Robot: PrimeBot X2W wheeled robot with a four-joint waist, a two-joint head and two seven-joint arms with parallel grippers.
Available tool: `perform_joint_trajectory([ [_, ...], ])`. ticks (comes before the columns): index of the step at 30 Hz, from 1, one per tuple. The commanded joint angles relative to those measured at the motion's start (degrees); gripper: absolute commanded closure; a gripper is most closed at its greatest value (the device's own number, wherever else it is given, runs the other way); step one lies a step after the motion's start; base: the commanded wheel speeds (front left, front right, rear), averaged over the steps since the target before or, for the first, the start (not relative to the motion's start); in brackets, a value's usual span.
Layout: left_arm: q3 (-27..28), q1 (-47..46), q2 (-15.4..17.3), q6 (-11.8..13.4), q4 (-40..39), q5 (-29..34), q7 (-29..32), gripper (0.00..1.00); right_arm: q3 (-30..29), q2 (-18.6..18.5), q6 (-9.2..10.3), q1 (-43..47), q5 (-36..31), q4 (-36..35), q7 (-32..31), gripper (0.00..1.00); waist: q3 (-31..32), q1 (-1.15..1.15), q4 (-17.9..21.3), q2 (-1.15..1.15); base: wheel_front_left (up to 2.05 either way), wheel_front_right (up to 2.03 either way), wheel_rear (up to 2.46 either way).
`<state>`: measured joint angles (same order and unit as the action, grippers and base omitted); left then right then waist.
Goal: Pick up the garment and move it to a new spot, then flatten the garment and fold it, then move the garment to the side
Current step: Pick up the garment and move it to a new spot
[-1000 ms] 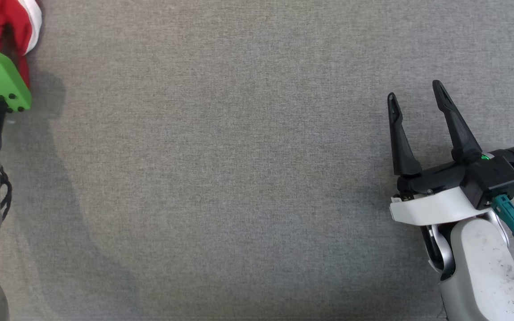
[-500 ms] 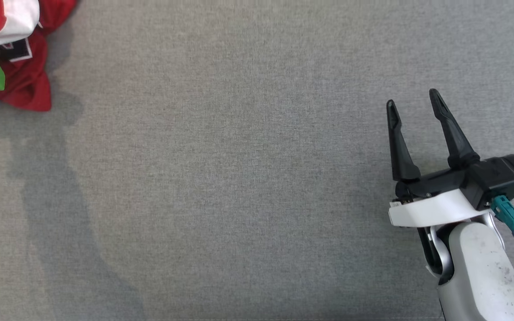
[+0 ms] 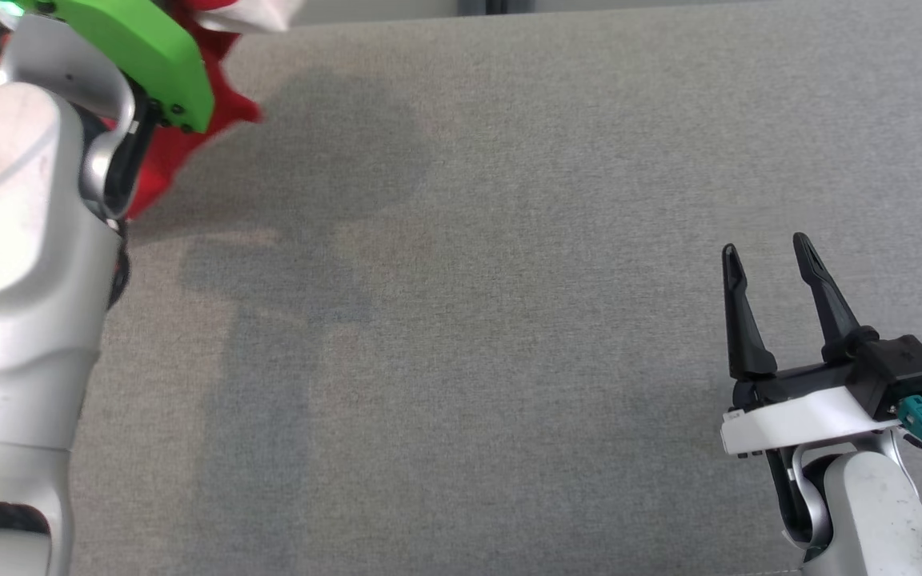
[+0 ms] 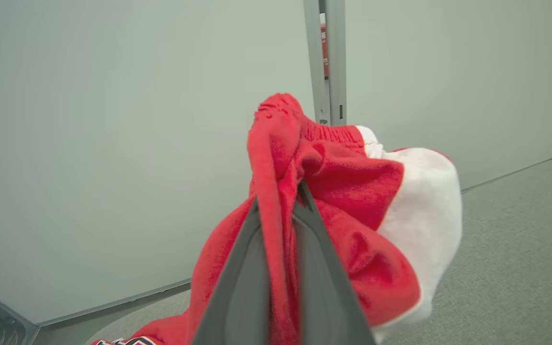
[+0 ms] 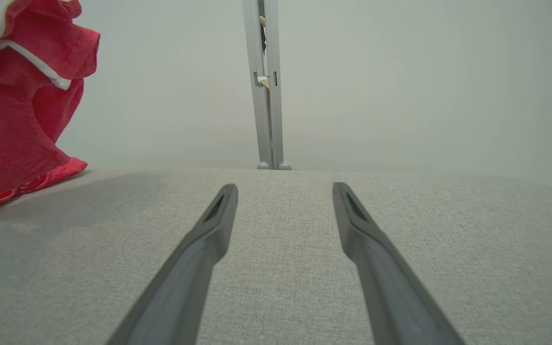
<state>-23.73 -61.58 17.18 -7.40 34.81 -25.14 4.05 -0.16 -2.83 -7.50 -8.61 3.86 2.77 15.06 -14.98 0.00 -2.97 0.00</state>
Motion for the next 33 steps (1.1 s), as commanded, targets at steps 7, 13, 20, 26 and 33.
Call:
perform_joint_trajectory([
  [7,-2.5,6.6,-8.2,0.5,-10.4,-6.5,0.0,1.0,-0.1,-0.1,0.02,1.4,1.4,0.5,0.2,0.0,5.2,0.0,5.9,0.0,0.0,0.0,0.0],
  [13,-4.1,13.5,-13.7,3.7,-13.7,-13.6,-4.0,1.0,0.4,-0.1,0.02,1.2,1.9,0.8,0.2,0.0,4.1,0.0,8.0,0.0,0.0,0.0,0.0],
  [20,-10.6,22.8,-14.0,9.8,-10.8,-26.8,-11.4,1.0,0.7,-0.1,0.02,0.3,2.0,1.1,0.2,0.0,1.9,0.0,9.7,0.0,0.0,0.0,0.0],
  [26,-9.0,28.1,-14.2,12.1,-1.7,-31.3,-17.4,1.0,0.5,-0.1,0.02,0.4,1.3,1.2,0.2,0.0,0.9,0.0,9.9,0.0,0.0,0.0,0.0],
  [33,-6.8,32.0,-14.2,10.1,2.5,-32.2,-19.2,1.0,0.8,-0.1,0.02,1.3,0.4,1.9,0.2,0.0,1.7,0.0,8.6,0.0,0.0,0.0,0.0],
])
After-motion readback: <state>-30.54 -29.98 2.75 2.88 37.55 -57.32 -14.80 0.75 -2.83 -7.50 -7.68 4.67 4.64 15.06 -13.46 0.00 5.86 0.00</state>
